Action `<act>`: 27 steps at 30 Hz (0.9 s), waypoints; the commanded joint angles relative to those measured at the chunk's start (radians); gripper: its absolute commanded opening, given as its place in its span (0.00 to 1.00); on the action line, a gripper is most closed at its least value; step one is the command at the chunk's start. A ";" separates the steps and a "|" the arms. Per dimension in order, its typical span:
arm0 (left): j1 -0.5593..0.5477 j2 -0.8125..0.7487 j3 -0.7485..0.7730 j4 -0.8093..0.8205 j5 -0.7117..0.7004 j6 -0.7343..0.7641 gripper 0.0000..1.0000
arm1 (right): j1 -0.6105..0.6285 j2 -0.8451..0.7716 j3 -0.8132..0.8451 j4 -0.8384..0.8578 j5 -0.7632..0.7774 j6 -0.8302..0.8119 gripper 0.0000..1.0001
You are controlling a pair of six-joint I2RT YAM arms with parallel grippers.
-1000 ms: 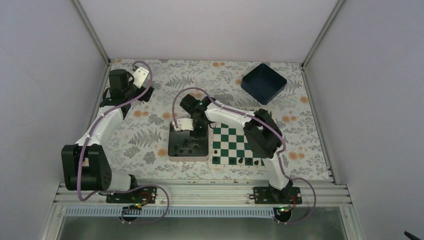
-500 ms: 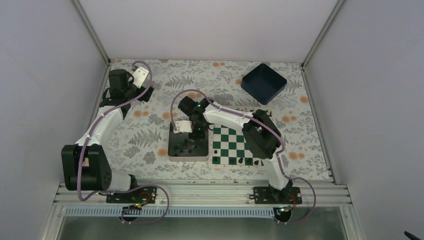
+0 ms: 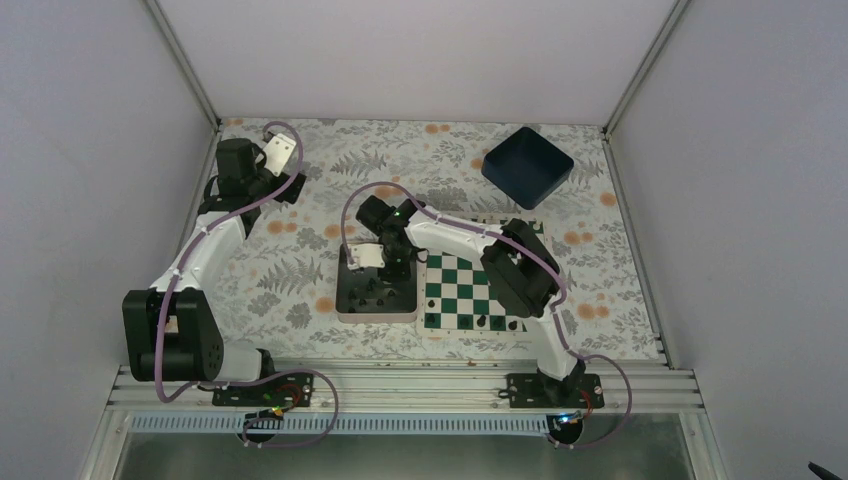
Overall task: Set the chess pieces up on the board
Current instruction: Pick up the chess piece from the storage box.
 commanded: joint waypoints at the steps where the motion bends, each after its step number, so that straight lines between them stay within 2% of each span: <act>1: 0.004 -0.028 -0.007 0.026 0.021 0.000 1.00 | 0.012 0.024 -0.020 0.015 -0.014 -0.007 0.26; 5: 0.006 -0.030 -0.007 0.025 0.025 -0.001 1.00 | 0.011 0.022 -0.021 0.016 -0.019 -0.006 0.24; 11: 0.005 -0.028 -0.005 0.023 0.027 -0.002 1.00 | 0.011 -0.004 -0.022 0.019 -0.031 -0.003 0.11; 15: 0.006 -0.028 -0.003 0.022 0.025 -0.002 1.00 | 0.010 -0.053 -0.031 0.007 -0.014 0.003 0.10; 21: 0.006 -0.027 0.000 0.021 0.018 -0.002 1.00 | -0.014 -0.216 -0.092 -0.006 0.035 0.034 0.09; 27: 0.010 -0.033 0.001 0.024 0.009 -0.003 1.00 | -0.098 -0.426 -0.263 -0.010 0.067 0.064 0.09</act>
